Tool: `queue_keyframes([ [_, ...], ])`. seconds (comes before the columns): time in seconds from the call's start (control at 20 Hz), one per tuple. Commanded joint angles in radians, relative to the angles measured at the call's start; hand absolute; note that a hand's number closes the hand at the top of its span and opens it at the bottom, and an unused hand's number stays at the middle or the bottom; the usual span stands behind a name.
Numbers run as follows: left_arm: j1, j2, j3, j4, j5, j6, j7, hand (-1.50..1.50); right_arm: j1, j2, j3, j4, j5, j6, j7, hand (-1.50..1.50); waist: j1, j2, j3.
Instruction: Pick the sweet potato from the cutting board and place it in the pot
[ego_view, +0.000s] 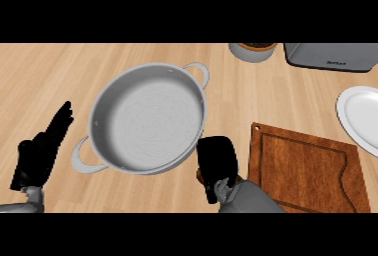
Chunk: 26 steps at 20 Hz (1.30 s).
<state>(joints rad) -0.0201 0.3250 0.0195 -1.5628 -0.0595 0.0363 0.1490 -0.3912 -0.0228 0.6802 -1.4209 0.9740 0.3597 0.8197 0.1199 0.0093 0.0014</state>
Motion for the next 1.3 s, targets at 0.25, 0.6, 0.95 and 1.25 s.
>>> queue_keyframes([
  [0.25,-0.022,-0.016,-0.008,0.041,-0.024,0.017,0.010,0.00,-0.268,0.022,0.251,-0.160,0.042,-0.197,0.368,1.50,-0.017,-0.024,-0.005],
  [0.6,-0.018,-0.018,0.003,0.069,-0.021,0.015,-0.020,0.00,-0.447,0.022,0.239,-0.201,0.114,-0.293,0.546,1.50,-0.024,-0.023,-0.006],
  [0.95,-0.038,-0.022,-0.006,0.066,-0.030,0.015,-0.012,0.00,-0.561,0.022,0.204,-0.149,0.095,-0.421,0.607,1.50,-0.025,-0.013,-0.005],
  [1.25,-0.021,-0.028,0.013,0.084,-0.035,0.035,-0.022,0.00,-0.690,0.022,0.125,-0.091,0.066,-0.457,0.614,1.50,-0.045,-0.011,-0.005],
])
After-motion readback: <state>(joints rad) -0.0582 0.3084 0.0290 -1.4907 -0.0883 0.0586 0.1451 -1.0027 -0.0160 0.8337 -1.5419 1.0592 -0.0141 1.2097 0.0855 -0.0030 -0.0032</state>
